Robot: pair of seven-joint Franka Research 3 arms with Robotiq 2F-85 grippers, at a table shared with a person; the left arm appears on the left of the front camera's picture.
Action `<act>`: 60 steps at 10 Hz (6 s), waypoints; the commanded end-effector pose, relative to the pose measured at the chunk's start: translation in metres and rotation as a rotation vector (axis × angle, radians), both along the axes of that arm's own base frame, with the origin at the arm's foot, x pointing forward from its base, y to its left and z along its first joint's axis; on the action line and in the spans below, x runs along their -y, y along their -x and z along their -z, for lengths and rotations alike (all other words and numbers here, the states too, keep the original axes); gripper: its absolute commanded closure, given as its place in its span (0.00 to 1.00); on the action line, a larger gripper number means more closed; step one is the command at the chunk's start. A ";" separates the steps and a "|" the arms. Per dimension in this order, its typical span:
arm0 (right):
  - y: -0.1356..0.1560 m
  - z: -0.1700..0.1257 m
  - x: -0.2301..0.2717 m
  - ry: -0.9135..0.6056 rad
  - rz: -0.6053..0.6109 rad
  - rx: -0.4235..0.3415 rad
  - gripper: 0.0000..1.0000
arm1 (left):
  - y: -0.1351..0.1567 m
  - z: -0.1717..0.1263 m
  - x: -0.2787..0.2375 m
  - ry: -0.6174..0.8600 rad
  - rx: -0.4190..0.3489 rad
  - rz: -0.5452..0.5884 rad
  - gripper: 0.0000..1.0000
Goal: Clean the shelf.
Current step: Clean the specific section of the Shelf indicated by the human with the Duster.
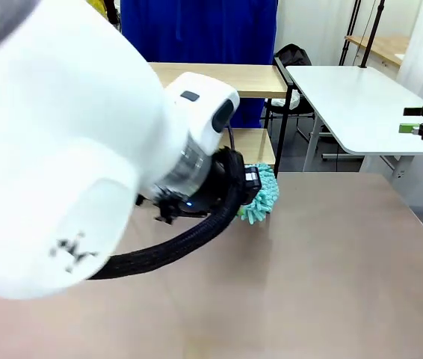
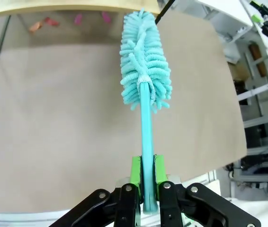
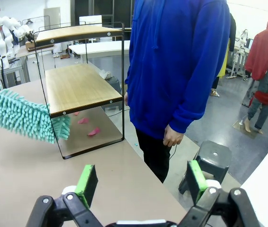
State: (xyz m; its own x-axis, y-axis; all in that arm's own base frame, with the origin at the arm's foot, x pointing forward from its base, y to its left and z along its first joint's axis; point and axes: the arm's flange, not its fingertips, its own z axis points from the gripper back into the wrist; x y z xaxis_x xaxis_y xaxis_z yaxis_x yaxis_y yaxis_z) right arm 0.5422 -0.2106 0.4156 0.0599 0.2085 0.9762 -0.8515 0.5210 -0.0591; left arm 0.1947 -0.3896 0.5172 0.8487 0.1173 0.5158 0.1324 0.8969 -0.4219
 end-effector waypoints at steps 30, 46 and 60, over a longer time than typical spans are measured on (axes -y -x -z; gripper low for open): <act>0.001 -0.002 -0.002 -0.001 0.001 0.004 0.00 | -0.123 0.139 0.110 -0.305 0.005 -0.187 0.86; 0.001 -0.002 -0.002 -0.001 0.001 0.004 0.00 | -0.158 0.154 -0.111 -0.592 -0.028 -0.392 0.86; 0.001 -0.002 -0.002 -0.001 0.001 0.004 0.00 | -0.101 0.079 -0.153 -0.267 0.061 -0.008 0.86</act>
